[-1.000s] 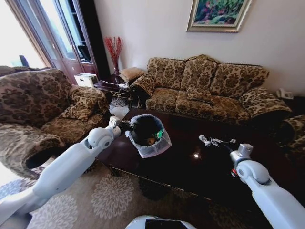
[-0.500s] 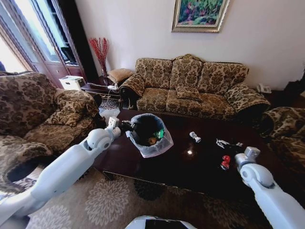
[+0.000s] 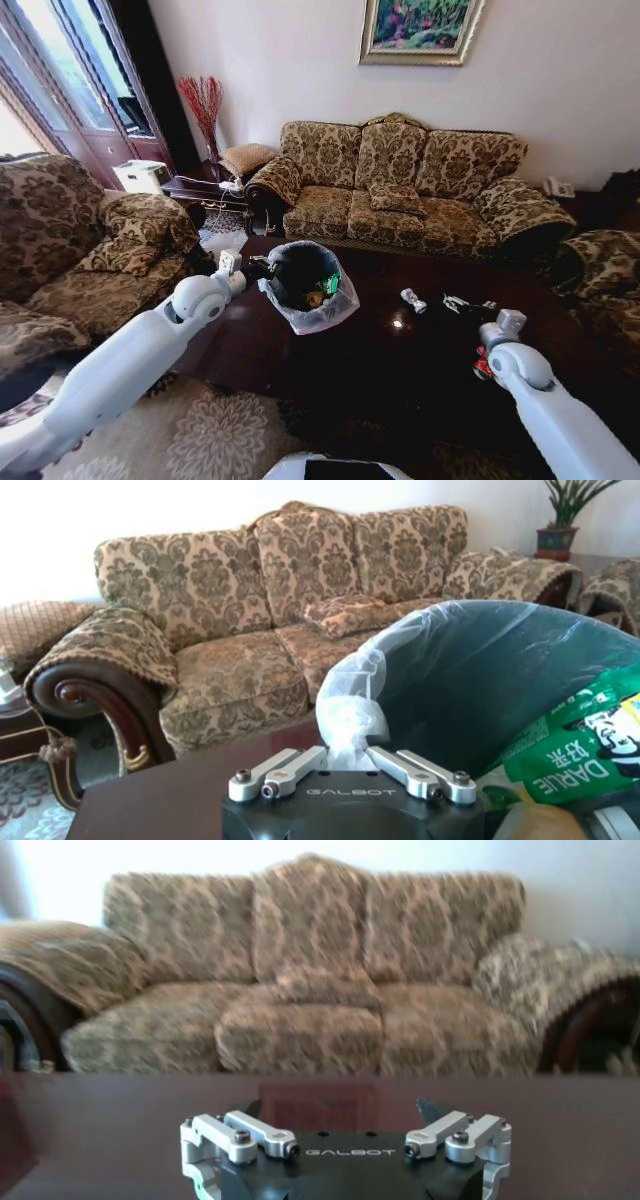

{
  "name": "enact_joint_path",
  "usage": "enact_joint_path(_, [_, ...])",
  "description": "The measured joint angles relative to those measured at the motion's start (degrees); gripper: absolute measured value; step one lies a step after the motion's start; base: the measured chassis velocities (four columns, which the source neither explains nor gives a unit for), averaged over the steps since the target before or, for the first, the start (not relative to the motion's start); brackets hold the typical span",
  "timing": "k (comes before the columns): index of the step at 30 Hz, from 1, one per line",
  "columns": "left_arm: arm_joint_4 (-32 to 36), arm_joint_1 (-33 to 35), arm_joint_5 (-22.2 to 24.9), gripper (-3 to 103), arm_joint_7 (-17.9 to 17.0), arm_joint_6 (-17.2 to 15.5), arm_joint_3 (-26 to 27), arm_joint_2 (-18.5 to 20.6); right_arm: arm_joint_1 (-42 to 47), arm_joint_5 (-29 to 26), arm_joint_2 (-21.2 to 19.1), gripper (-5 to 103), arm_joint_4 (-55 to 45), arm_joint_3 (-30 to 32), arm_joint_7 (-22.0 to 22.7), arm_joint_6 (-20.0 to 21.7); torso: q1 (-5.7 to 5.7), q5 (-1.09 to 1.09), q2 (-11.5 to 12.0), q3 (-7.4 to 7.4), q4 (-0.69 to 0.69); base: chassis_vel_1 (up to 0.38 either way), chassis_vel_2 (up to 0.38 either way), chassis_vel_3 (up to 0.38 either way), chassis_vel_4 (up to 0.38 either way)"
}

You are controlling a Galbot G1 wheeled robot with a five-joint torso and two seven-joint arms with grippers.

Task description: Move to the front of the table and place the trash on the table into the trash bin.

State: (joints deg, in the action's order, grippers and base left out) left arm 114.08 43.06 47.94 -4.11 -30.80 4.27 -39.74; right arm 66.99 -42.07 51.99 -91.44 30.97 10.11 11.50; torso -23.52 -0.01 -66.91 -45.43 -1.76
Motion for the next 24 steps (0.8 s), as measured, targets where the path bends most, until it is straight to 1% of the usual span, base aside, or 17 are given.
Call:
enact_joint_path(1, [0.03, -0.15, 0.02, 2, 0.00, 0.00, -0.10, -0.11, -0.99, -0.06, 1.16, 100, 1.62, -0.83, 0.96, -0.20, 0.00, 0.02, 0.00, 0.00, 0.05, 0.000, 0.000, 0.000, 0.000])
enact_joint_path(3, [0.61, 0.41, 0.07, 2, 0.02, 0.00, 0.03, 0.30, -3.13, -1.39, 4.47, 100, 4.35, -2.69, 3.62, -0.28, 0.05, 0.01, 0.00, 0.01, 0.04, 0.000, 0.000, 0.000, 0.000])
enact_joint_path(4, [0.61, 0.41, 0.07, 2, 0.02, 0.00, 0.03, 0.30, -3.13, -1.39, 4.47, 100, 4.35, -2.69, 3.62, -0.28, 0.05, 0.01, 0.00, 0.01, 0.04, 0.000, 0.000, 0.000, 0.000])
enact_joint_path(5, [0.86, 0.98, 0.07, 2, 0.02, -0.02, 0.24, 0.75, -4.16, -2.02, 6.56, 100, 6.06, -3.70, 4.32, -0.28, 0.12, 0.02, -0.01, 0.03, 0.05, 0.000, 0.000, 0.000, 0.000])
enact_joint_path(7, [1.07, 1.57, 0.05, 2, -0.08, -0.04, 0.50, 1.19, -6.15, -1.90, 9.42, 100, 9.49, -5.15, 4.29, -0.58, 0.19, 0.02, -0.04, 0.07, 0.04, 0.000, 0.000, 0.000, 0.000])
enact_joint_path(8, [1.07, 1.57, 0.05, 2, -0.08, -0.04, 0.50, 1.19, -6.15, -1.90, 9.42, 100, 9.49, -5.15, 4.29, -0.58, 0.19, 0.02, -0.04, 0.07, 0.04, 0.000, 0.000, 0.000, 0.000])
enact_joint_path(9, [1.18, 1.79, 0.06, 2, -0.11, -0.05, 0.58, 1.41, -7.41, -1.51, 10.71, 100, 11.75, -5.89, 4.00, -0.94, 0.19, 0.00, -0.04, 0.06, 0.04, 0.000, 0.000, 0.000, 0.000])
enact_joint_path(11, [1.40, 2.06, 0.07, 2, -0.27, -0.12, 0.62, 2.03, -10.41, 0.12, 12.82, 100, 16.66, -7.20, 2.38, -1.74, 0.17, 0.01, -0.04, 0.05, 0.02, 0.055, -0.011, -0.038, 0.025])
enact_joint_path(12, [1.40, 2.06, 0.07, 2, -0.27, -0.12, 0.62, 2.03, -10.41, 0.12, 12.82, 100, 16.66, -7.20, 2.38, -1.74, 0.17, 0.01, -0.04, 0.05, 0.02, 0.055, -0.007, -0.030, 0.025])
enact_joint_path(14, [1.63, 2.19, 0.14, 2, -0.47, -0.18, 0.67, 2.52, -13.61, 1.50, 14.01, 100, 20.86, -8.23, 1.24, -1.73, 0.09, 0.00, -0.03, 0.03, 0.01, 0.000, 0.000, 0.000, 0.000])
enact_joint_path(18, [1.94, 2.32, 0.32, 2, -0.49, -0.23, 0.73, 2.77, -16.79, 2.78, 14.50, 100, 24.17, -9.60, 0.98, -1.23, 0.04, -0.01, -0.02, 0.02, 0.04, 0.000, 0.000, 0.000, 0.000])
enact_joint_path(24, [1.84, 1.92, 0.69, 2, -0.51, -0.24, 0.79, 2.75, -18.51, 3.11, 15.40, 100, 26.72, -9.78, 2.27, -0.53, 0.12, 0.00, -0.03, 0.04, 0.05, 0.000, 0.000, 0.000, 0.000])
